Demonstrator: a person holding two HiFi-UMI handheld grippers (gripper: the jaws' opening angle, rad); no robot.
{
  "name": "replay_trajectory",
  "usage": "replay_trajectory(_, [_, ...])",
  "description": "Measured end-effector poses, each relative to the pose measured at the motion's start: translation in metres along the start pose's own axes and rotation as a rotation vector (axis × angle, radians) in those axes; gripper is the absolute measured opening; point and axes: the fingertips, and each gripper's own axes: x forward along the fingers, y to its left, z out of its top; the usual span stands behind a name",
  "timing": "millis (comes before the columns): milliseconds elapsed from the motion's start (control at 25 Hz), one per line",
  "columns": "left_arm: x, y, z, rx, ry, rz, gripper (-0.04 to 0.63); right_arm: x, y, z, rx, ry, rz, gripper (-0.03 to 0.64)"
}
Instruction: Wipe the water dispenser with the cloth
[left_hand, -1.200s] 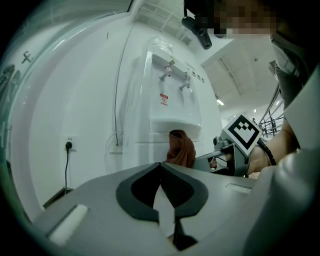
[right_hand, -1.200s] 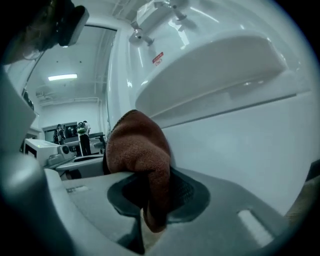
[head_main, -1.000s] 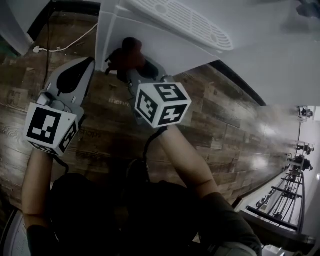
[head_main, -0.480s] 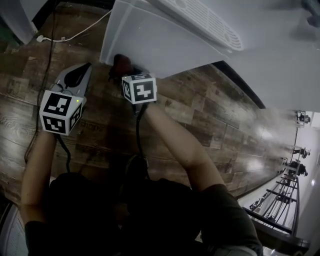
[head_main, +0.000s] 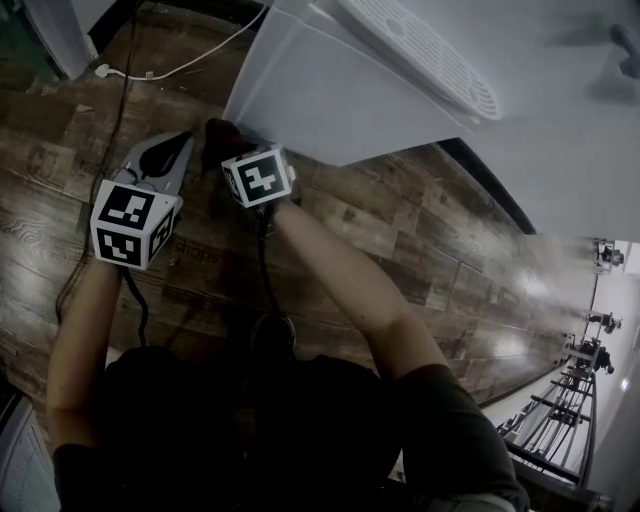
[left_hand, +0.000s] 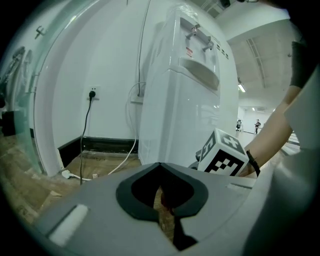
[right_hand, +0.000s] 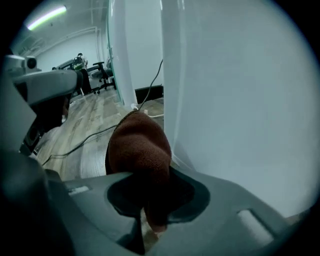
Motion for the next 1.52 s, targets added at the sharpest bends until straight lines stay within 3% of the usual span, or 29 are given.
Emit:
replay_trajectory(80, [0.001,0.003,0.0,-0.004,0.003,0.008,0.018,0.005,-0.007,0.001,0.013,0.016,-0.012,0.063])
replay_trajectory(280, [-0.006,0.004,0.008,-0.03,-0.009,0.001,0.018,-0.009,-0.027,0.021,0.236,-0.105,0.035,0.063])
replay_trajectory(480, [-0.018,0.01,0.047,-0.015,-0.054,-0.005,0.018,-0.061,-0.023,0.061,0.336,-0.245,0.091,0.064])
replay_trajectory(760, [-0.044,0.02,0.13,-0.057,-0.105,0.051,0.018,-0.162,-0.016,0.142,0.457,-0.432,0.165,0.064])
replay_trajectory(1000, [-0.086,0.011,0.214,-0.044,-0.149,0.078,0.018,-0.226,-0.017,0.185,0.447,-0.424,0.172,0.064])
replay_trajectory(1240, [-0.117,-0.006,0.275,-0.107,-0.11,0.087,0.018,-0.265,-0.01,0.217,0.636,-0.378,0.211,0.064])
replay_trajectory(1520, [-0.141,-0.02,0.342,-0.081,-0.081,0.072,0.018,-0.309,0.008,0.249,0.763,-0.364,0.258,0.064])
